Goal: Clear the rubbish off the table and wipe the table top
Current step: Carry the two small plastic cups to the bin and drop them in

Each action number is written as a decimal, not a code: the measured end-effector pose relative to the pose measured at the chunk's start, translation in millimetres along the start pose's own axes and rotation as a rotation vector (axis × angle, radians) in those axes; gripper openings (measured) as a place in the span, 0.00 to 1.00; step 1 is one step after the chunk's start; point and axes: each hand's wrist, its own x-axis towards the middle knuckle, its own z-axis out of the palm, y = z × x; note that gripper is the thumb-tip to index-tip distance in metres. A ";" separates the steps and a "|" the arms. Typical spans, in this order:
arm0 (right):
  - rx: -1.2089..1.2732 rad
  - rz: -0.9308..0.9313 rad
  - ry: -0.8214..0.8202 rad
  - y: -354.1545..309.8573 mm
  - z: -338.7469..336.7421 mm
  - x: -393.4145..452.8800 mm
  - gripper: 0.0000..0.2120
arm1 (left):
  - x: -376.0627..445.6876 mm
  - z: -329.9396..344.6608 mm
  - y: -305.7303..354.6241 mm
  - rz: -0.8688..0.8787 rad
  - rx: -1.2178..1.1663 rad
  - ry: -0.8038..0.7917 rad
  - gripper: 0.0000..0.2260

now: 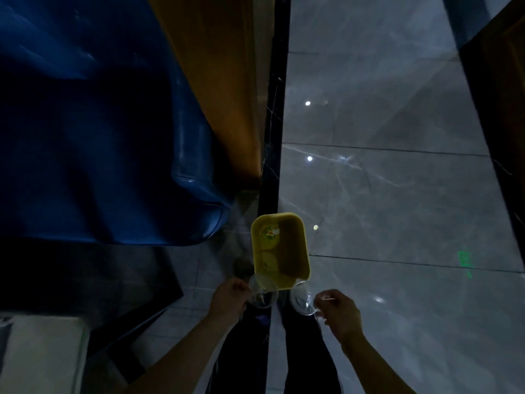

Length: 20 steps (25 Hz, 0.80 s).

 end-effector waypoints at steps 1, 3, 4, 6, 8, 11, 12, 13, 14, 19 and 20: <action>-0.020 0.020 -0.008 3.3 6.2 19.5 0.02 | 19.0 8.7 -3.9 -0.026 0.003 -0.002 0.09; -0.055 0.055 -0.023 10.3 18.6 60.7 0.01 | 59.9 26.9 -14.5 -0.064 0.014 -0.014 0.09; -0.070 0.069 -0.027 13.5 25.4 82.7 0.01 | 80.8 36.2 -20.4 -0.073 0.025 -0.010 0.09; -0.080 0.090 -0.018 22.9 39.7 128.4 0.03 | 123.4 57.1 -33.9 -0.061 0.076 0.002 0.09; -0.115 0.094 -0.002 26.6 54.1 163.4 0.05 | 156.2 71.7 -43.9 -0.059 0.107 0.047 0.10; -0.232 0.067 0.027 39.1 79.1 212.2 0.09 | 209.2 91.0 -60.0 -0.104 0.152 0.149 0.06; -0.268 0.060 0.033 42.9 86.3 224.2 0.10 | 224.5 96.2 -64.0 -0.118 0.147 0.170 0.05; -0.288 0.060 0.034 47.2 93.0 234.0 0.10 | 236.7 101.7 -66.9 -0.123 0.139 0.183 0.05; -0.292 0.064 0.037 51.1 98.6 241.7 0.10 | 245.5 106.7 -68.3 -0.124 0.122 0.193 0.05; -0.244 0.054 0.005 57.3 119.3 258.2 0.12 | 269.4 116.3 -75.6 -0.159 -0.066 0.144 0.03; -0.229 0.050 -0.024 56.2 120.3 256.9 0.13 | 269.9 115.4 -76.7 -0.158 -0.090 0.116 0.03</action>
